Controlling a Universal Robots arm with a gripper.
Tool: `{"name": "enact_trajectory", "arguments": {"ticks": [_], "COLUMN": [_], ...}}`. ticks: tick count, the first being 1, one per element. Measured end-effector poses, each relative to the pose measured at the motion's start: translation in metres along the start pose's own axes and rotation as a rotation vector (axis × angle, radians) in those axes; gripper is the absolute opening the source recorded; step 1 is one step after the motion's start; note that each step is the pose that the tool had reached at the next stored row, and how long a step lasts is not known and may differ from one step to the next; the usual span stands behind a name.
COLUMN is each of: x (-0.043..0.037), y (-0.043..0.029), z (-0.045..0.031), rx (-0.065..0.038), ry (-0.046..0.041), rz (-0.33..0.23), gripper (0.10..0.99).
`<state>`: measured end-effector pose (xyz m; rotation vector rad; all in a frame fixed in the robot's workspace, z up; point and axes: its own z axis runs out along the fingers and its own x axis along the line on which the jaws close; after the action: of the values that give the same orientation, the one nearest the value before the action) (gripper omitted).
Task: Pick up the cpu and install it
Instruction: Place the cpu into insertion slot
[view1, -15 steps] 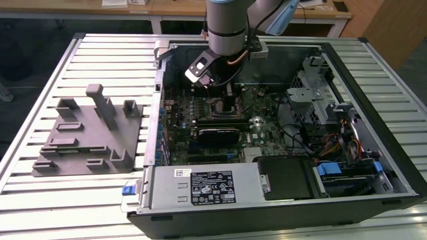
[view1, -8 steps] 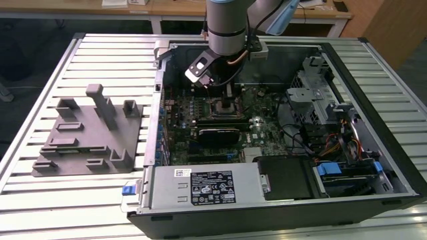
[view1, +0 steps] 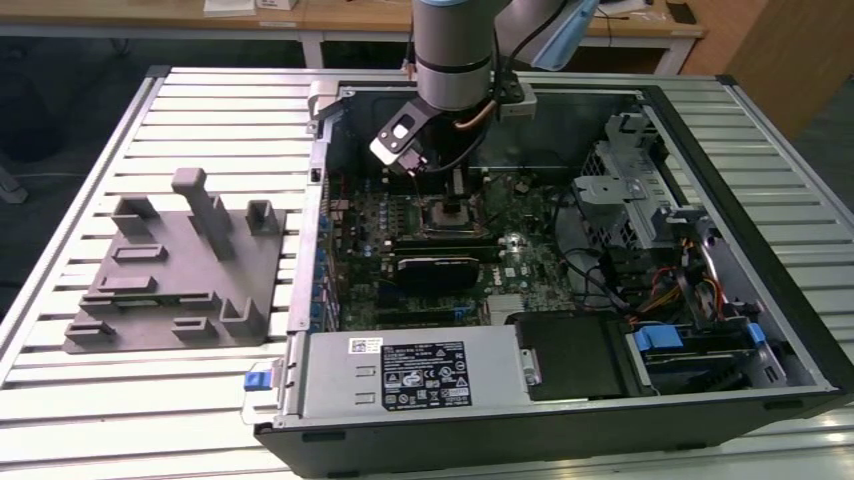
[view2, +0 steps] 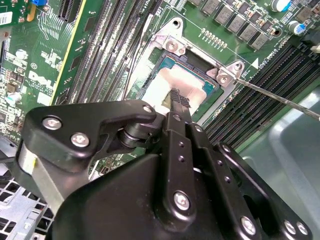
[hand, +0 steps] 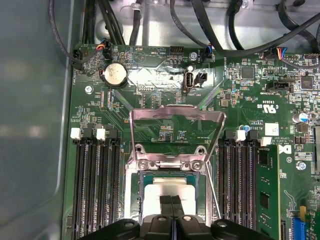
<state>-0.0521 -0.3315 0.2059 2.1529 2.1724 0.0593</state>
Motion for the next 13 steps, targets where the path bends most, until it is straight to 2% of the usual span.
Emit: {"name": "enact_trajectory", "arguments": {"ticks": [1,2,4,5,6,10,13], "x": [0.0,0.0,0.0,0.0,-0.0001,0.0,0.0], "y": [0.0,0.0002,0.0016,0.0021,0.0023,0.0024,0.0058], "z": [0.0,0.0,0.0001,0.0002,0.0001,0.0002,0.0005], "rx": [0.0,0.008,0.038,0.045,0.048,0.048,0.048], "ry": [0.0001,0.0,0.0003,0.0004,0.0002,0.0005,0.0006], "rz": [0.0,0.0,-0.001,-0.001,-0.001,-0.001,-0.001], "gripper": [0.106,0.106,0.106,0.106,0.106,0.106,0.106]}}
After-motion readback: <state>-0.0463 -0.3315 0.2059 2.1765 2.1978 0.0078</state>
